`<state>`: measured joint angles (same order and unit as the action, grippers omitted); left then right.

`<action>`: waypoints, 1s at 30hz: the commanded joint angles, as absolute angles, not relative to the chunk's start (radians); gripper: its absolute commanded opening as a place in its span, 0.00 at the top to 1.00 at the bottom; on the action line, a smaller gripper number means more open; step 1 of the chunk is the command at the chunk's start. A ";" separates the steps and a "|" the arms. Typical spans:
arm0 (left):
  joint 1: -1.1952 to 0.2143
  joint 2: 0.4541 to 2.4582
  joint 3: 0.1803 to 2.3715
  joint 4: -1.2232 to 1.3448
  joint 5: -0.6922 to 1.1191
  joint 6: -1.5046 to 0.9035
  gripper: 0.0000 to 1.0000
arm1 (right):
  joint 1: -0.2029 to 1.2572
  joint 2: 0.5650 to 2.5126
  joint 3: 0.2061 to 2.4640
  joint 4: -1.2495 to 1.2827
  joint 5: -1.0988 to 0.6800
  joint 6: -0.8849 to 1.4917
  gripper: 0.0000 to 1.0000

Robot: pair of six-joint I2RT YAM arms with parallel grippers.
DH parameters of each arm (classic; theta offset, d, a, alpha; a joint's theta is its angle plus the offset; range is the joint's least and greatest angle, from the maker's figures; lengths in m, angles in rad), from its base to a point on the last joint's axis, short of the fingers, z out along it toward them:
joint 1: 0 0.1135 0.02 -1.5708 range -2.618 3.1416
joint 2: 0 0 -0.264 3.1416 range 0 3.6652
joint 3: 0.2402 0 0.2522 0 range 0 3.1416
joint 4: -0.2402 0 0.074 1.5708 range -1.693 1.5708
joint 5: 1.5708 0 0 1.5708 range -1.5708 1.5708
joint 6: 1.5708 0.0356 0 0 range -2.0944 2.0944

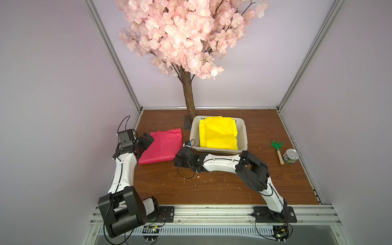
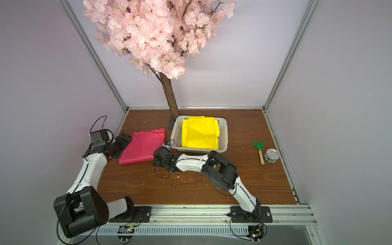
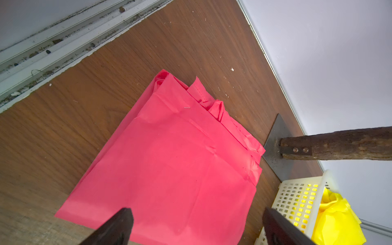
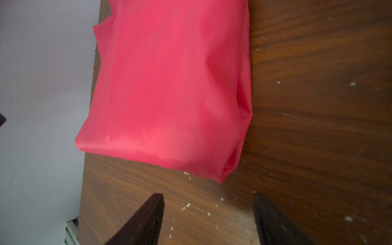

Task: Put the folded raincoat in the basket
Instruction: Pick up the raincoat from the center of the board.

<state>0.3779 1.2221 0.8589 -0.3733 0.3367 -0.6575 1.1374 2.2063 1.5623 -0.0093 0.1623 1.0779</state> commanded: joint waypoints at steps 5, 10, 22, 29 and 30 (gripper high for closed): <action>0.373 1.198 0.844 -0.363 0.350 -0.659 0.01 | 1.131 2.274 1.666 -0.009 0.200 1.102 0.27; 0.373 1.189 0.835 -0.363 0.353 -0.660 0.01 | 1.124 2.304 1.719 -0.019 0.212 1.087 0.28; 0.371 1.184 0.820 -0.365 0.345 -0.653 0.01 | 1.113 2.253 1.656 0.037 0.198 1.000 0.83; 0.371 1.180 0.818 -0.371 0.348 -0.647 0.01 | 1.113 2.205 1.710 0.019 0.165 0.878 1.00; 0.372 1.181 0.818 -0.374 0.350 -0.644 0.01 | 1.113 2.201 1.728 0.006 0.163 0.856 1.00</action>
